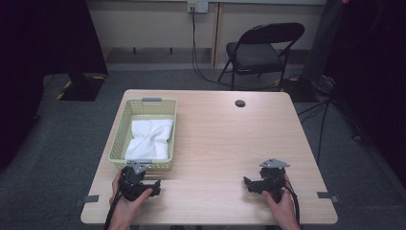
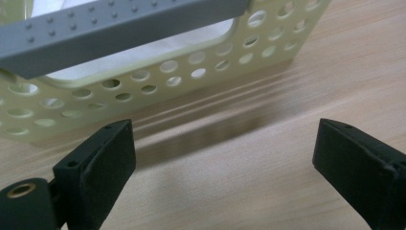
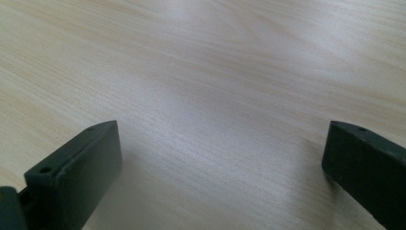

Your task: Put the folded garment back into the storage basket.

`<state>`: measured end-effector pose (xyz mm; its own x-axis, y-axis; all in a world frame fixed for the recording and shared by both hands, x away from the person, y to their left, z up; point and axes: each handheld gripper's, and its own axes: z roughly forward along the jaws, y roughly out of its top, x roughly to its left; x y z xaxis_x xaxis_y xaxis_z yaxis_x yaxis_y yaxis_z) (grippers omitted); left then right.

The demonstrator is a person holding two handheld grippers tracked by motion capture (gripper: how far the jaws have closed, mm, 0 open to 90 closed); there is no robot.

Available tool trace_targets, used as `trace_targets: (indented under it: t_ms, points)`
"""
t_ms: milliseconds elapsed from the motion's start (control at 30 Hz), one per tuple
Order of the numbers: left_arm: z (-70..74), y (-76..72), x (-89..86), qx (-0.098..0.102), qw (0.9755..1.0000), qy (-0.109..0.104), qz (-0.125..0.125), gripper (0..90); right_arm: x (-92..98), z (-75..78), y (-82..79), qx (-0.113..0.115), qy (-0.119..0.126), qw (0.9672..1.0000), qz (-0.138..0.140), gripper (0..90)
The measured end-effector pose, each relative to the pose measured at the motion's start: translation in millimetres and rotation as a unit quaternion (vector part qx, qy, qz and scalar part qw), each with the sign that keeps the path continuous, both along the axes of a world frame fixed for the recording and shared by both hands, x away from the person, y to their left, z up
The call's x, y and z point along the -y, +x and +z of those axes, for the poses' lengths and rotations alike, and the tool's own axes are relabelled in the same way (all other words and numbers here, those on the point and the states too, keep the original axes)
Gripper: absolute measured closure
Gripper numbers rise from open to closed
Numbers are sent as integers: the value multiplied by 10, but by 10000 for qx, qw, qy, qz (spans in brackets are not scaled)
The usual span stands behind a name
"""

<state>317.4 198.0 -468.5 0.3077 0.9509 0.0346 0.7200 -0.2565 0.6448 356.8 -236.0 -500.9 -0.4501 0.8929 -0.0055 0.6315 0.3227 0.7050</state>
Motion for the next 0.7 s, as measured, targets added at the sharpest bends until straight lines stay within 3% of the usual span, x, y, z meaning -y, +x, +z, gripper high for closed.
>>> trace_targets:
  t_ms: [367, 567, 700]
  points:
    - [-130, 40, -78, -301, 9994, 16, 139, 72, 0, 0, 0, 0, -1, 10000, 0, 0]
    - [-179, 55, -112, -348, 9990, 87, 280, 67, -1, 0, -1, 0, -1, 10000, -4, 0]
    - [-200, 93, -149, -412, 9985, -39, 360, 33, -1, 0, -1, 4, -3, 10000, -3, 0]
